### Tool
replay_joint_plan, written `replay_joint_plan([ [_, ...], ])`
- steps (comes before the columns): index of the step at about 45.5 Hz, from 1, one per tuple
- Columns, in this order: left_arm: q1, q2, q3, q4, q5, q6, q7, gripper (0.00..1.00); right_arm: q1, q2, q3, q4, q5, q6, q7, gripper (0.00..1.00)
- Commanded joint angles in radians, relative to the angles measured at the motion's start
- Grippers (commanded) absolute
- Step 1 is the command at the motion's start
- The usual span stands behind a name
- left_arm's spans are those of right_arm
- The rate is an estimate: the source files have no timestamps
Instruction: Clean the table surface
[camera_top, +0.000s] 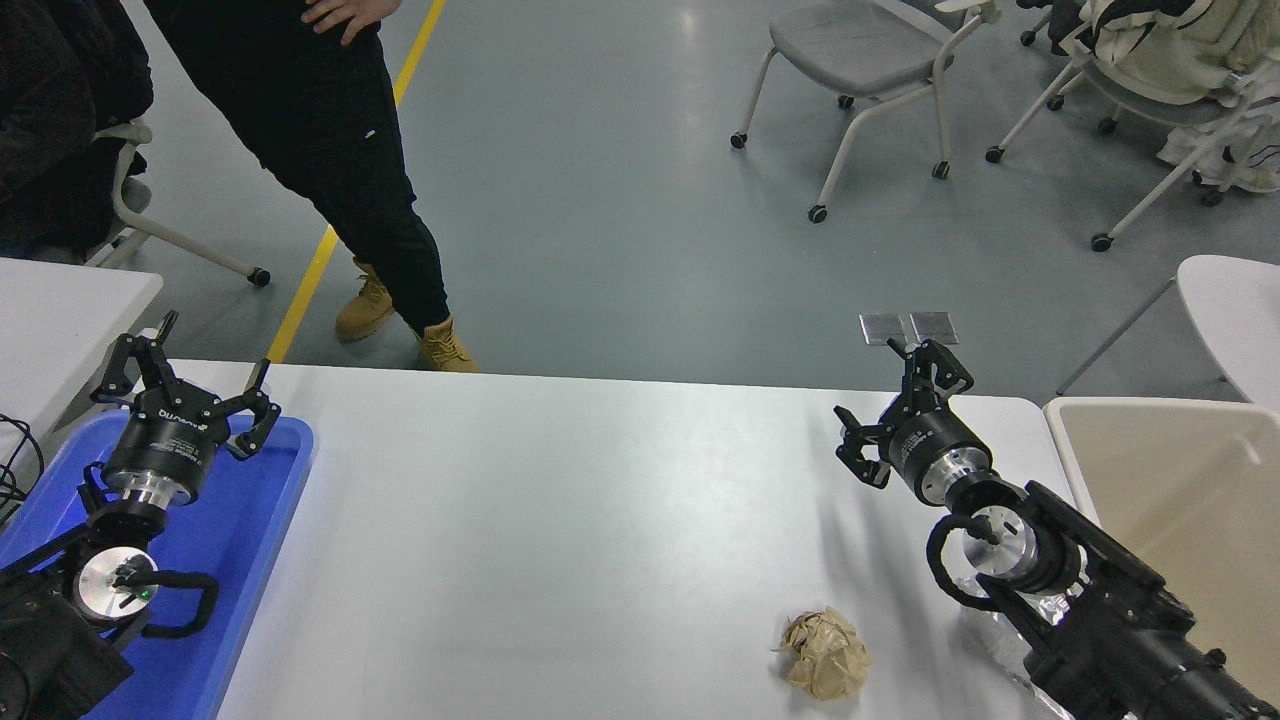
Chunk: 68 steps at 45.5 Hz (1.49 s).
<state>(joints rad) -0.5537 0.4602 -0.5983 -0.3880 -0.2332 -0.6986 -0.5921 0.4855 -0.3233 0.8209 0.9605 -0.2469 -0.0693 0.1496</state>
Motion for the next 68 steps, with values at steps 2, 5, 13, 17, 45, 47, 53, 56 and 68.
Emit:
replay_joint_plan([
  [2,0.000,0.000,0.000,0.000,0.000,-0.001,0.000,1.00,-0.002,-0.216,-0.149,0.139,-0.002,0.000,0.001,1.00],
  [5,0.000,0.000,0.000,0.000,0.000,-0.001,0.000,1.00,-0.002,-0.272,-0.169,0.181,-0.002,-0.004,0.002,1.00],
  [13,0.000,0.000,0.000,0.000,0.000,-0.001,0.000,1.00,-0.004,-0.381,-0.221,0.227,0.001,-0.056,-0.001,1.00],
  [17,0.000,0.000,0.000,0.001,0.000,-0.001,0.000,1.00,-0.008,-0.439,-0.276,0.253,0.003,-0.084,-0.008,1.00],
  [45,-0.002,0.000,0.000,0.000,0.000,-0.001,0.000,1.00,0.044,-0.936,-0.649,0.529,-0.238,-0.014,-0.005,0.99],
  [47,0.000,0.000,0.000,0.000,0.000,-0.001,0.000,1.00,0.042,-0.954,-0.677,0.527,-0.271,-0.003,-0.005,0.99],
  [53,-0.002,0.000,0.000,0.000,0.000,-0.001,0.000,1.00,0.044,-1.008,-0.755,0.524,-0.302,0.023,-0.012,0.99],
  [56,0.000,0.000,0.000,0.000,0.000,-0.001,0.000,1.00,0.042,-1.017,-0.778,0.524,-0.302,0.032,-0.013,0.99],
  [68,0.000,0.000,0.000,0.000,0.000,-0.001,0.000,1.00,0.041,-1.030,-0.902,0.546,-0.293,0.034,-0.114,0.99],
])
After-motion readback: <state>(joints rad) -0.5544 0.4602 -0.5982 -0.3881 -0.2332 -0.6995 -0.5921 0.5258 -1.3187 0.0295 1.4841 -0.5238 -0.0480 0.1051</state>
